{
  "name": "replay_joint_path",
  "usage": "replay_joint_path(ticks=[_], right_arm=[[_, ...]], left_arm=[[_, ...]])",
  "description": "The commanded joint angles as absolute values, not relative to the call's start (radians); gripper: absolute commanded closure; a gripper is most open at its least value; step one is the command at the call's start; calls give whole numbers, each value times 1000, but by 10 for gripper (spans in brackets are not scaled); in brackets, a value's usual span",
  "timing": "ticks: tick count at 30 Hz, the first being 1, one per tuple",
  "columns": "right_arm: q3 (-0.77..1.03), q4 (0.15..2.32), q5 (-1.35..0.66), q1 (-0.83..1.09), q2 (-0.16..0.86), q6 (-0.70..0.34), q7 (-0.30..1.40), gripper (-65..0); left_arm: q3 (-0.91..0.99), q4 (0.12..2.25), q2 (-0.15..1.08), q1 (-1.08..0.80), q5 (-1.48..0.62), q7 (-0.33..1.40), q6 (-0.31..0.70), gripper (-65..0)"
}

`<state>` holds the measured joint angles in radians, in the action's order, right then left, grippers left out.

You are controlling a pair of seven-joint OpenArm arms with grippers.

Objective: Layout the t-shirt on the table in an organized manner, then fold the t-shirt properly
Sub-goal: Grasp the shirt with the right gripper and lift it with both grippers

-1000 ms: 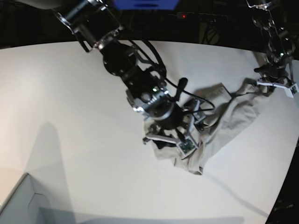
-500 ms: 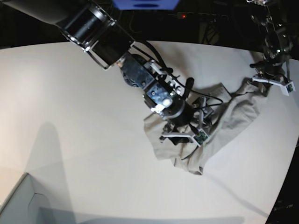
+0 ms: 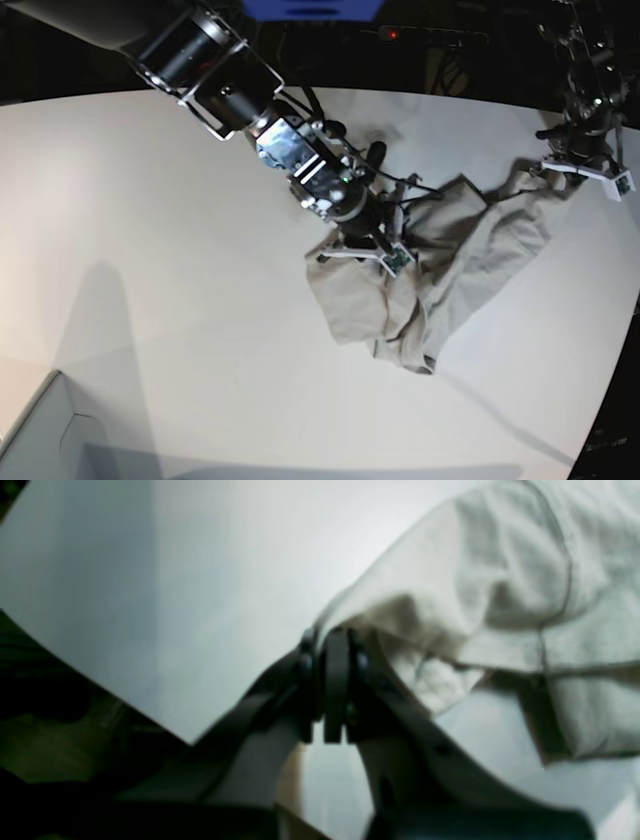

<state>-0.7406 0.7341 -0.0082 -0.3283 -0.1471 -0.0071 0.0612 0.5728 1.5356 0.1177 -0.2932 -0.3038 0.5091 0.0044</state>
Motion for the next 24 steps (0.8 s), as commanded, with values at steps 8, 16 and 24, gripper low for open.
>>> replay_joint_path(ticks=[8, 16, 24], right_arm=[[-579, 1041, -5, -171, -41, -7, 74, 0], [-498, 1313, -4, 8, 102, -7, 76, 0], [-484, 1365, -4, 70, 183, -7, 93, -159]], left_arm=[[573, 1583, 85, -300, -305, 492, 7, -1], [499, 1583, 39, -315, -306, 490, 7, -1], [369, 1583, 21, -331, -306, 489, 7, -1]])
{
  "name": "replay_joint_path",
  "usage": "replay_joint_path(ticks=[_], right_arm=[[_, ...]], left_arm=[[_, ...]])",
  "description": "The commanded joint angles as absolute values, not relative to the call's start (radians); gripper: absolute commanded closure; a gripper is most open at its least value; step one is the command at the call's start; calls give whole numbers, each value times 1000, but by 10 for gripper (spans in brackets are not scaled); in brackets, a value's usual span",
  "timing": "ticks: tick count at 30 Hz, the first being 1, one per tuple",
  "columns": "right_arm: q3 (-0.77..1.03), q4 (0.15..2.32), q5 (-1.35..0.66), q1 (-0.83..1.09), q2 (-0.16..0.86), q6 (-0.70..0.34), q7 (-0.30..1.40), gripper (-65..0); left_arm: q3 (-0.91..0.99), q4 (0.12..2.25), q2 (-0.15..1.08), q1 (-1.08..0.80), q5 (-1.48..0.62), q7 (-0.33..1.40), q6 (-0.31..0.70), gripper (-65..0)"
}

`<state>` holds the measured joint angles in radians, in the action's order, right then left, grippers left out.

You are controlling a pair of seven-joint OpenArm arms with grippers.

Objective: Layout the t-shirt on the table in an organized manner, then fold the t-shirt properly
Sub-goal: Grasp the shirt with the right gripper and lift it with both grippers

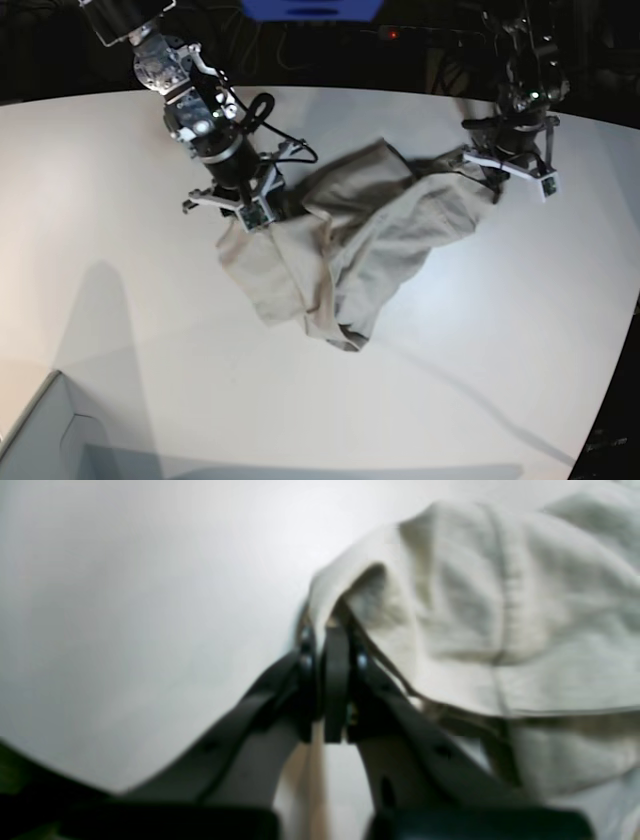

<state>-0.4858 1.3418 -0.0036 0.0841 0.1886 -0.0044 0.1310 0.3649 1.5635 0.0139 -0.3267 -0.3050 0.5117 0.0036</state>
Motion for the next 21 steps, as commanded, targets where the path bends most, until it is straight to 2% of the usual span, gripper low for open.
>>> replay_joint_path(ticks=[1, 3, 5, 12, 21], right_arm=[[-484, 1391, -4, 76, 185, -7, 119, -222], [-484, 1461, -4, 87, 185, -7, 179, -332], [-469, 1538, -4, 99, 185, -7, 226, -388], [-441, 1687, -5, 108, 136, -7, 291, -397], [-506, 1646, -7, -15, 10, -7, 516, -397]], left_arm=[[360, 1583, 21, -331, -306, 489, 7, -1], [352, 1581, 21, -331, -306, 489, 7, -1], [352, 1573, 21, -331, -306, 489, 7, -1], [352, 1575, 21, -332, -306, 489, 7, -1], [352, 1581, 21, -352, -306, 489, 7, -1]])
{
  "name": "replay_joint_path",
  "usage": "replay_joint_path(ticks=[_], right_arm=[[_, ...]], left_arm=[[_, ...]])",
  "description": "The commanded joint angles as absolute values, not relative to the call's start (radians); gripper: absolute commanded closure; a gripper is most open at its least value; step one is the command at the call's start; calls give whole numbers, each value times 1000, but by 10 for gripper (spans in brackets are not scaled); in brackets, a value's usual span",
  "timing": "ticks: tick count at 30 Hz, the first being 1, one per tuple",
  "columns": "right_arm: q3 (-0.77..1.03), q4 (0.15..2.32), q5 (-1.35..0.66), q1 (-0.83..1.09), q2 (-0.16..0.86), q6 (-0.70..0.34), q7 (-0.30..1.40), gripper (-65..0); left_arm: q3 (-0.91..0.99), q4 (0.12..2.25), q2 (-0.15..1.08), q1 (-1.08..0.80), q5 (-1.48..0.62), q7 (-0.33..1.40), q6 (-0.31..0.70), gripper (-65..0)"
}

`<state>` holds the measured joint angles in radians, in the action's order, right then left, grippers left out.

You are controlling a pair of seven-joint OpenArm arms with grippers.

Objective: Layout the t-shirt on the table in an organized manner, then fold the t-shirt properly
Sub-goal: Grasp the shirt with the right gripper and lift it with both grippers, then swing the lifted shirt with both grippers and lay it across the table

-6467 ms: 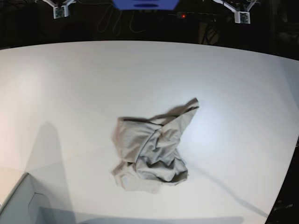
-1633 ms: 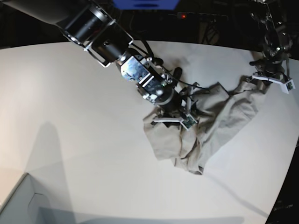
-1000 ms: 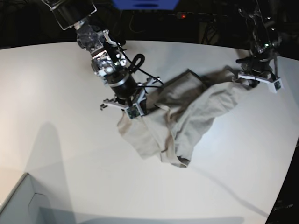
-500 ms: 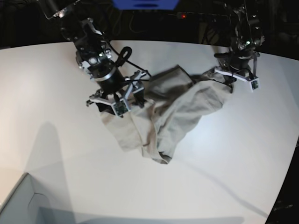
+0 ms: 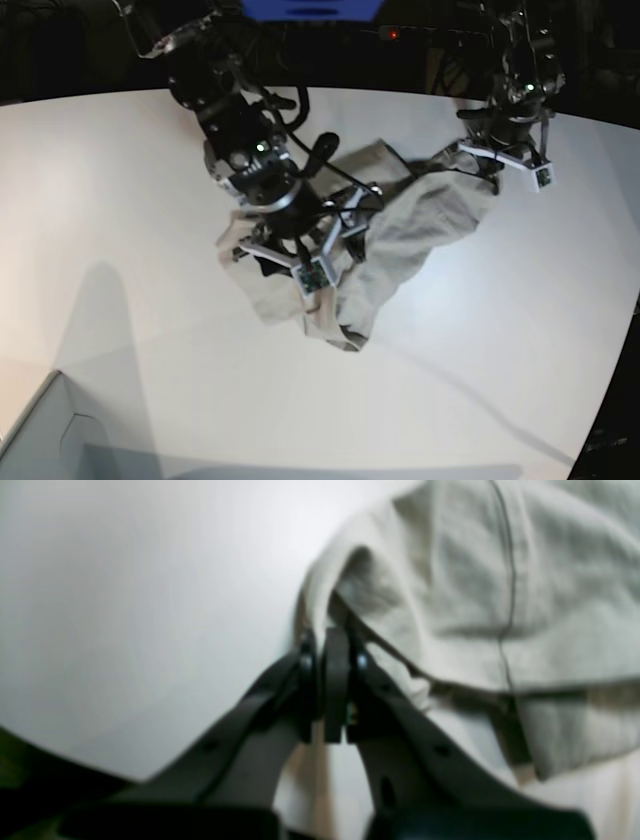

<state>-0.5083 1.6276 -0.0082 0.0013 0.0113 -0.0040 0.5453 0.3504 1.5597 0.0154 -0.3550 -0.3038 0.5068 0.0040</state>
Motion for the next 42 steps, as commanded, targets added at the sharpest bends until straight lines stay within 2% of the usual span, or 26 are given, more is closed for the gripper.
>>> replay_joint_path(ticks=[1, 9, 12, 14, 18, 19, 24, 28, 33, 42], right_arm=[[-506, 1624, -7, -30, -5, -7, 538, -397], [-506, 1422, -7, -124, -58, -7, 564, -394], [-506, 1377, -7, -137, -62, -8, 558, -374], [-506, 1376, -7, -139, -62, -15, 556, -305], [-475, 1438, -7, -134, -59, -88, 555, -31], [-450, 1469, -7, -130, -59, -96, 559, 0], [-335, 1643, -7, -94, -56, -102, 553, 0], [-275, 1764, -7, -93, -36, -102, 553, 0], [-222, 1863, -7, -105, -35, -104, 553, 0], [-214, 1897, -5, -280, 1, -104, 559, 0]], left_arm=[[352, 1581, 21, -354, -306, 489, 7, -1], [352, 1583, 21, -374, -306, 489, 7, -1], [352, 1583, 21, -375, -306, 489, 7, -1], [352, 1583, 21, -375, -306, 489, 7, -1], [352, 1612, 19, -387, -306, 489, 7, -1], [352, 1636, 13, -403, -308, 489, 7, -1], [343, 1817, -45, -452, -308, 489, 7, -1], [248, 1934, -51, -481, -306, 489, 7, -1], [193, 1988, -51, -469, -305, 487, 7, -1], [180, 1992, 8, -193, -306, 487, 5, -1]])
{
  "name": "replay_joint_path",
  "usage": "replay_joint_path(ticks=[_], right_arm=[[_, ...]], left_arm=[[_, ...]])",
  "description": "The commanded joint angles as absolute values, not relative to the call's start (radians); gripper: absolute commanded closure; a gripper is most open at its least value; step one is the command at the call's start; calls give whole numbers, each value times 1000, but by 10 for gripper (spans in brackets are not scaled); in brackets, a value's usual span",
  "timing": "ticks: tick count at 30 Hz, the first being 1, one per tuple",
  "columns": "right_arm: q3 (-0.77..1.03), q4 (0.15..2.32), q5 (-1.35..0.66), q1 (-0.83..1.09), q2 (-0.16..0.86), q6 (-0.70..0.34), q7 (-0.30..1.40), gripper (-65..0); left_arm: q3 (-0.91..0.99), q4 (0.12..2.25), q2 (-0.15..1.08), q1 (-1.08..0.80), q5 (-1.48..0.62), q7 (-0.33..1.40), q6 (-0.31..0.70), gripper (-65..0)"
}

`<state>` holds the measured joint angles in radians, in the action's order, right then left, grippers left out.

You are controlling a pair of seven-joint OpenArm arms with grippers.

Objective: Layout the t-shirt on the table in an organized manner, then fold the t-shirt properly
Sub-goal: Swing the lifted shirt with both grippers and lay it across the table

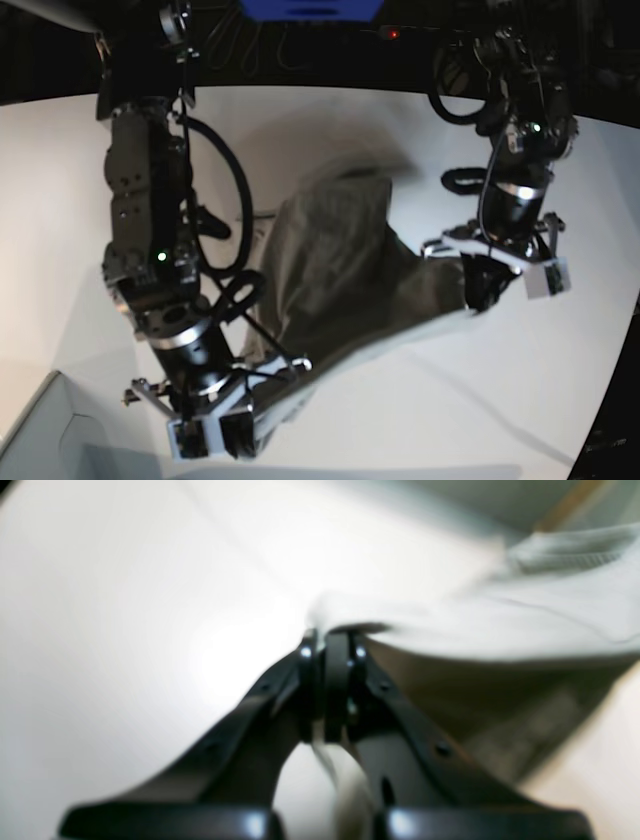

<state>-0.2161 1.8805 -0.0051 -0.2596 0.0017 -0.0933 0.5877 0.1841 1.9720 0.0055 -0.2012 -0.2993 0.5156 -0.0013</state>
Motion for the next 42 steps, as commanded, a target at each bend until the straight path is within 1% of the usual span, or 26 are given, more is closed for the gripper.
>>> replay_joint_path(ticks=[1, 7, 10, 12, 14, 17, 21, 23, 26, 29, 31, 38, 42], right_arm=[[-214, 1897, -5, -305, 13, -104, 558, 0], [-214, 1896, -4, -444, 21, -104, 561, 0], [-219, 1896, -4, -496, 18, -104, 562, 0], [-220, 1897, -5, -529, 4, -139, 562, 0], [-234, 1897, -5, -555, -22, -166, 564, 0], [-295, 1873, -5, -593, -33, -166, 564, 0], [-344, 1822, -2, -624, -81, -166, 564, 0], [-344, 1804, -2, -630, -104, -166, 564, 0], [-343, 1791, -1, -625, -110, -166, 564, 0], [-343, 1801, -1, -584, -93, -166, 558, 0], [-328, 1828, -1, -561, -44, -166, 556, 0], [-228, 1890, -4, -507, 91, -171, 556, 0], [-148, 1897, -5, -483, 153, -171, 555, 0]], left_arm=[[179, 1992, 15, -151, -306, 489, 5, -1], [183, 1992, 18, 33, -298, 492, 5, -1], [186, 2003, 59, 82, -298, 489, 1, -1], [228, 2026, 70, 97, -303, 489, -2, -1], [288, 2029, 74, 104, -306, 487, -1, -1], [394, 2029, 79, 108, -318, 487, 4, -1], [532, 2029, 94, 67, -449, 489, 5, -1], [556, 2029, 124, 25, -526, 489, 5, -1], [549, 2029, 165, -61, -638, 489, 5, -1], [504, 2029, 163, -130, -750, 489, 5, -1], [432, 2029, 162, -170, -802, 490, 5, -1], [44, 2017, 159, -188, -812, 490, 5, -1], [-150, 1974, 148, -133, -812, 492, 5, -4]])
